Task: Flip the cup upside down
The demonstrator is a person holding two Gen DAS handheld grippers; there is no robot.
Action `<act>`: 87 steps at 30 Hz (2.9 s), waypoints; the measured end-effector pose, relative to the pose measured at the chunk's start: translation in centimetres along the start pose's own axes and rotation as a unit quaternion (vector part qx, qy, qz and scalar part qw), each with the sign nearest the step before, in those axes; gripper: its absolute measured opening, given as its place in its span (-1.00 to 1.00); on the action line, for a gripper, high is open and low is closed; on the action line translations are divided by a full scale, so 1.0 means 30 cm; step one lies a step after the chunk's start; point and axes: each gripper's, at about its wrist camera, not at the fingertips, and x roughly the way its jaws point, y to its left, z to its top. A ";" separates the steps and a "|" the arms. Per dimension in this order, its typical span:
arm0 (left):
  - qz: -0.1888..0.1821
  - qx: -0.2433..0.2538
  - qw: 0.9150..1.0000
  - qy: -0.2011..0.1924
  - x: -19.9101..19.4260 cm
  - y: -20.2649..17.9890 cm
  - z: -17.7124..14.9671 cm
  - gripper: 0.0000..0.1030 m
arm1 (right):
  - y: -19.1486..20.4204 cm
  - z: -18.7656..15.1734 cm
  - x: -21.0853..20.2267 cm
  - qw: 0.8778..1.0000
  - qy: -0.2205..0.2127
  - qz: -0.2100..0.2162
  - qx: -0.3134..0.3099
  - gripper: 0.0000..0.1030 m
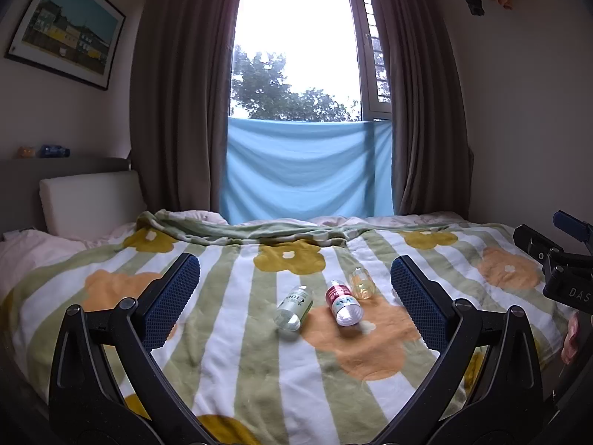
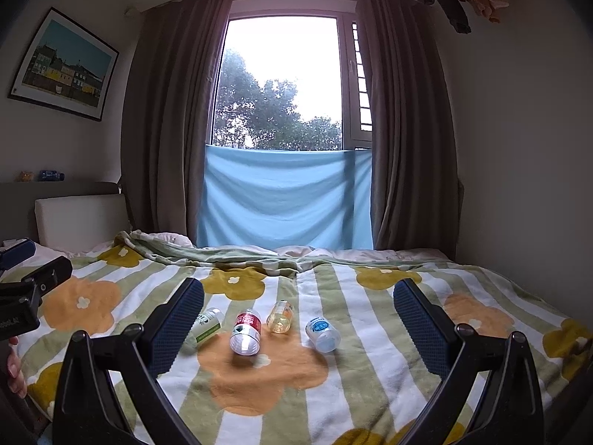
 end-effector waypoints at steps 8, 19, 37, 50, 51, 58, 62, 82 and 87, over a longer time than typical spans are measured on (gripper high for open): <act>0.001 -0.001 1.000 0.000 0.000 0.010 -0.008 0.99 | 0.007 -0.003 0.001 1.000 0.001 0.003 0.005 0.99; 0.000 -0.007 1.000 0.000 -0.002 0.025 -0.018 0.99 | 0.012 -0.005 0.004 1.000 0.006 0.009 0.009 0.99; -0.002 -0.007 1.000 0.005 0.010 0.025 -0.028 0.99 | 0.012 -0.005 0.023 1.000 0.009 0.010 0.009 0.99; -0.007 -0.012 1.000 0.011 0.036 0.035 -0.034 0.99 | 0.003 -0.019 0.052 1.000 0.012 0.003 0.013 0.99; -0.007 -0.012 1.000 0.012 0.039 0.038 -0.036 0.99 | 0.003 -0.021 0.059 1.000 0.014 0.003 0.014 0.99; -0.001 -0.009 1.000 0.021 0.075 0.067 -0.065 0.99 | 0.016 -0.027 0.133 0.999 0.033 -0.001 0.008 0.99; 0.000 -0.019 0.999 0.033 0.118 0.105 -0.091 0.99 | 0.019 -0.021 0.240 0.998 0.054 0.008 0.016 0.99; 0.017 -0.036 0.987 0.159 0.379 0.225 -0.325 0.99 | 0.082 -0.281 1.374 0.939 0.341 0.044 -0.013 0.99; 0.018 -0.036 0.981 0.188 0.432 0.234 -0.368 0.99 | 0.085 -0.361 1.542 0.919 0.393 0.032 0.002 0.97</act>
